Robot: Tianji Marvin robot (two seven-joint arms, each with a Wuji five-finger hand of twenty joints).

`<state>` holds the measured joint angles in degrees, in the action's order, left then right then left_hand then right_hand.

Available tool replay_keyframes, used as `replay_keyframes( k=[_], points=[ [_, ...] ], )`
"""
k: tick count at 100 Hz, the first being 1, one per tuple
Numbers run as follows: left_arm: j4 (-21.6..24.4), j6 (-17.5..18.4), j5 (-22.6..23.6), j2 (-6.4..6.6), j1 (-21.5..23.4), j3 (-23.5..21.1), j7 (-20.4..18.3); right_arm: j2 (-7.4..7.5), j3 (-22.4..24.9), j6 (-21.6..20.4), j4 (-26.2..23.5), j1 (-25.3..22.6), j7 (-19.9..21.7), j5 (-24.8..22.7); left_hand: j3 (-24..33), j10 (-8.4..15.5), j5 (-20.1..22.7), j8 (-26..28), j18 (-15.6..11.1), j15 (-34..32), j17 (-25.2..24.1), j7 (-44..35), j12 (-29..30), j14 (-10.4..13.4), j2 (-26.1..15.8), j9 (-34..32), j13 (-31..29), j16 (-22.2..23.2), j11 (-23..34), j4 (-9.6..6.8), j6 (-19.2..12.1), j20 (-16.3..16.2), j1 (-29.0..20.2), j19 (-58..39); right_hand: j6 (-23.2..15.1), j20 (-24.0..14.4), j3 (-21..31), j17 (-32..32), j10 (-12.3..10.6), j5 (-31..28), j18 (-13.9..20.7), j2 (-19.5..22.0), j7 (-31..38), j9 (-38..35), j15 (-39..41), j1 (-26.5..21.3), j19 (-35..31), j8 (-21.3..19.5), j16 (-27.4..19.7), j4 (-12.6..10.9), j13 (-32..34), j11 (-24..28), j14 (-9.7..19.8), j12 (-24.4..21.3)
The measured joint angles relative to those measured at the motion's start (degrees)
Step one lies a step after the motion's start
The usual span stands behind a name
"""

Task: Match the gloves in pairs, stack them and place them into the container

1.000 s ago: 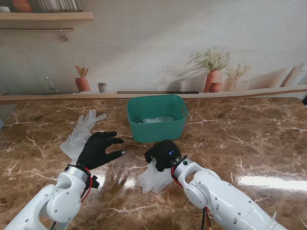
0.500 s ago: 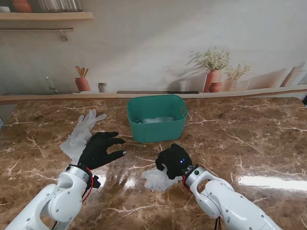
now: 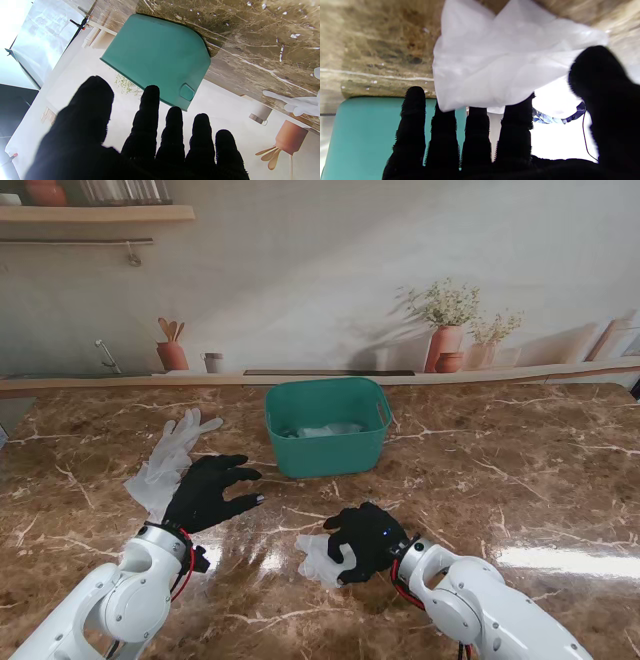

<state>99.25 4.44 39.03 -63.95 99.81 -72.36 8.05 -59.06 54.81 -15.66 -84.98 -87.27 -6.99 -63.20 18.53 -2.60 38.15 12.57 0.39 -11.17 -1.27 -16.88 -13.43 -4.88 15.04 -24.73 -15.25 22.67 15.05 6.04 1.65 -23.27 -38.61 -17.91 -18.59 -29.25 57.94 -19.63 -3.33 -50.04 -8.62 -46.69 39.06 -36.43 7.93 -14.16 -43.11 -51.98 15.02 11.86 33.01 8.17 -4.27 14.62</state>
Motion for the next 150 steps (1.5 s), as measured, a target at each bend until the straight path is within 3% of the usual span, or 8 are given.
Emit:
replay_keyframes(
  k=[15,29,35,48,64,79,119,150],
  points=[
    [-0.03,0.27,-0.04,0.00,-0.14,0.00,-0.03,0.36,-0.40,-1.38,-0.12,0.85,5.38,4.06,0.00,0.00,0.00,0.00,0.00,0.00,0.00,0.00,0.00,0.00,0.00,0.00,0.00,0.00,0.00,0.00,0.00,0.00,0.00,0.00,1.55,2.51,6.09,-1.47,1.42,3.20,-0.92,-9.84,-0.84,0.89,0.28,2.05,0.34,-1.99,-0.76,0.00,0.34,-0.66,-1.02,-1.46],
    [-0.03,0.39,-0.04,0.00,-0.15,-0.09,-0.18,0.96,-3.37,-0.40,0.60,2.80,2.67,-0.33,0.00,0.00,0.00,0.00,0.00,0.00,0.00,0.00,0.00,0.01,0.00,0.00,0.00,0.00,0.00,0.00,0.00,0.00,0.00,0.00,1.93,3.78,8.21,-11.37,1.47,7.05,1.54,-13.11,0.94,-3.60,0.76,-8.50,-8.32,-6.23,-0.36,0.31,7.44,3.73,-1.19,-0.33],
    [-0.03,0.42,-0.06,0.01,-0.15,-0.09,-0.23,1.19,-6.02,0.85,2.06,4.64,-1.42,-2.29,0.00,0.00,0.00,0.00,0.00,0.00,0.00,0.00,0.00,0.01,0.00,0.00,0.00,0.00,0.00,0.00,0.00,0.00,0.00,0.00,1.89,3.73,8.21,-16.83,-0.18,6.78,2.84,-12.43,2.80,-10.14,2.19,-10.88,-13.95,-6.88,2.08,1.05,14.32,7.75,-1.23,3.19],
    [-0.04,0.51,-0.14,0.01,-0.16,-0.05,-0.24,0.61,-9.68,2.00,6.75,7.80,-10.10,-1.13,-0.02,0.00,0.00,0.00,0.00,0.00,0.00,0.00,0.00,0.01,0.00,0.00,0.00,0.00,0.00,0.00,0.00,0.00,0.00,0.00,-0.84,1.96,8.23,-24.86,-2.73,0.69,4.44,-11.97,9.07,-23.51,13.50,-19.92,-23.63,-5.34,14.23,4.99,24.68,15.20,5.59,15.96],
    [-0.05,0.52,-0.24,0.01,-0.16,-0.04,-0.18,-0.33,-10.26,1.66,9.03,8.64,-12.59,0.57,-1.16,0.00,0.00,0.00,0.00,0.00,0.00,0.00,0.01,0.03,0.00,0.00,0.00,0.00,0.00,0.00,0.00,0.00,0.02,0.01,-1.54,0.03,9.45,-29.34,-3.81,-6.23,4.43,-11.46,12.31,-30.79,31.55,-22.70,-28.14,-1.70,22.76,5.87,33.88,20.29,6.57,27.51],
    [-0.05,0.45,-0.35,0.01,-0.15,0.01,-0.20,-1.40,-6.32,0.39,8.64,6.31,-13.70,0.53,-1.16,0.00,0.00,0.00,0.00,0.00,0.00,0.00,0.01,0.03,0.00,0.00,0.00,0.00,0.00,0.00,0.00,0.00,0.02,0.09,-1.54,-0.61,6.99,-32.13,-3.81,-7.29,4.47,-11.97,12.40,-32.80,34.12,-26.00,-29.54,-0.23,23.13,5.81,36.14,20.96,6.44,28.15],
    [-0.05,-0.22,-0.86,0.01,-0.16,0.43,-0.36,-2.05,5.92,0.40,-6.72,0.35,-11.64,-1.21,-1.16,0.00,0.00,0.00,0.00,0.00,-0.01,0.00,0.01,0.09,0.00,0.00,0.00,0.00,0.00,0.00,0.00,0.00,0.01,0.72,-1.54,-0.63,6.66,-32.86,-3.77,-7.92,4.40,-12.04,12.43,-33.04,34.97,-27.49,-29.57,-0.02,23.13,5.78,36.15,21.08,6.36,28.32],
    [-0.29,-0.22,-1.03,-0.01,-0.50,0.72,-0.36,-2.63,1.47,3.64,-0.37,15.67,-13.98,-0.56,-1.16,0.00,0.00,0.00,0.00,0.00,-0.01,0.00,0.01,0.48,0.00,0.00,0.00,0.00,0.00,0.00,0.00,0.00,0.01,0.74,-1.54,-0.63,6.66,-32.88,-3.77,-7.94,4.40,-12.05,12.45,-33.50,35.13,-27.49,-29.58,-0.02,23.13,5.78,36.16,21.08,6.36,28.88]
  ],
)
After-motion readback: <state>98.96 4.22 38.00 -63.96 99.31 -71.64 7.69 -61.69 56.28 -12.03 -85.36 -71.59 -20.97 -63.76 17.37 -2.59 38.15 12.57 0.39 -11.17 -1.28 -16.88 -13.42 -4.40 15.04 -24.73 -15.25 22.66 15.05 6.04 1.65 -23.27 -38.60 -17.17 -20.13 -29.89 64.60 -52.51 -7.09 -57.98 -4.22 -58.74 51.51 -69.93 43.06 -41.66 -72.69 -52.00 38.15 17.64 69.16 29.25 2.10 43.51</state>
